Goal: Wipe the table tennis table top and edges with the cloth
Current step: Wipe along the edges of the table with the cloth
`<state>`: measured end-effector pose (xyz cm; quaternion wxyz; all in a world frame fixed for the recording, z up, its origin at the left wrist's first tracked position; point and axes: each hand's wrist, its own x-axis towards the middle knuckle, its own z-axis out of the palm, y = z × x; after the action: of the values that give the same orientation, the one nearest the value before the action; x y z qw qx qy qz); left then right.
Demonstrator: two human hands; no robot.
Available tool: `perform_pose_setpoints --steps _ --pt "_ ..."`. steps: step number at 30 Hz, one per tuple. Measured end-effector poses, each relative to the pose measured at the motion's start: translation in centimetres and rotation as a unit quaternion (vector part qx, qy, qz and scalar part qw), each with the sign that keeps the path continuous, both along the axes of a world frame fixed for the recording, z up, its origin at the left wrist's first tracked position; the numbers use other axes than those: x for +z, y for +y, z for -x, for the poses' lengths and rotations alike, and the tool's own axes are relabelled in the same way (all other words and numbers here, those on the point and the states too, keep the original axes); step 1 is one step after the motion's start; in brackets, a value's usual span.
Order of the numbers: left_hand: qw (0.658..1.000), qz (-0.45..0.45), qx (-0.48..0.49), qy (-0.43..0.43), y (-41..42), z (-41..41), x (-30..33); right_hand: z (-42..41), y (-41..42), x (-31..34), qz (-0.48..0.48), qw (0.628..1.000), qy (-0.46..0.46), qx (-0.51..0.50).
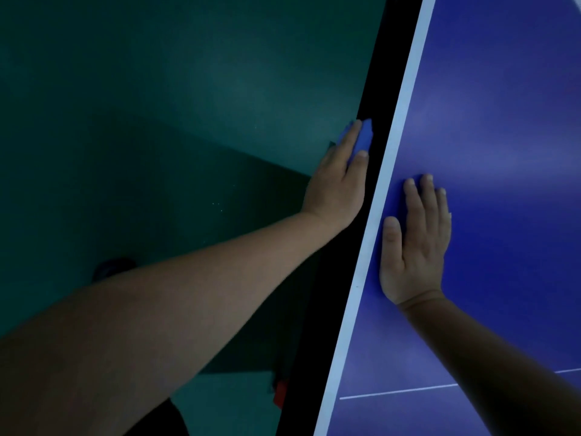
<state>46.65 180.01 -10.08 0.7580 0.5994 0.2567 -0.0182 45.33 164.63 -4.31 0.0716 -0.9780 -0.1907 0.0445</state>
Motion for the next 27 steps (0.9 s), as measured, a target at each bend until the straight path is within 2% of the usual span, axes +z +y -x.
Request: perform_pose_setpoints --steps 2,5,8,10,13,16,20,22,27 --pt "0.999 -0.031 0.001 -0.025 -0.6 1.1 0.3 0.0 0.0 0.0 0.001 1.000 0.000 0.000" --pt "0.997 -0.055 -0.015 -0.058 -3.0 7.6 0.7 -0.1 0.0 -0.2 0.000 1.000 -0.005 0.000" --pt "0.996 -0.056 -0.044 -0.055 -5.6 15.3 2.1 -0.1 -0.2 -0.2 -0.004 1.000 -0.007 0.003" --pt "0.996 -0.065 -0.052 -0.044 -6.7 17.5 2.8 -0.1 -0.2 -0.2 -0.006 1.000 -0.006 0.003" --pt "0.993 -0.091 -0.066 -0.023 -6.1 14.9 2.8 -0.2 -0.2 -0.1 0.002 1.000 -0.005 0.000" --pt "0.992 -0.116 -0.049 -0.017 -3.9 8.3 2.5 -0.2 -0.2 0.1 0.011 1.000 0.000 -0.001" --pt "0.995 -0.092 -0.039 -0.007 -1.0 0.6 3.0 -0.2 0.2 0.5 0.022 1.000 0.010 -0.011" --pt "0.995 -0.094 -0.042 -0.015 -1.0 0.3 3.1 -0.2 0.3 0.6 0.023 0.999 0.017 -0.016" --pt "0.990 -0.113 -0.084 -0.023 -2.9 6.8 3.0 -1.0 0.6 1.3 0.027 0.999 0.018 -0.017"
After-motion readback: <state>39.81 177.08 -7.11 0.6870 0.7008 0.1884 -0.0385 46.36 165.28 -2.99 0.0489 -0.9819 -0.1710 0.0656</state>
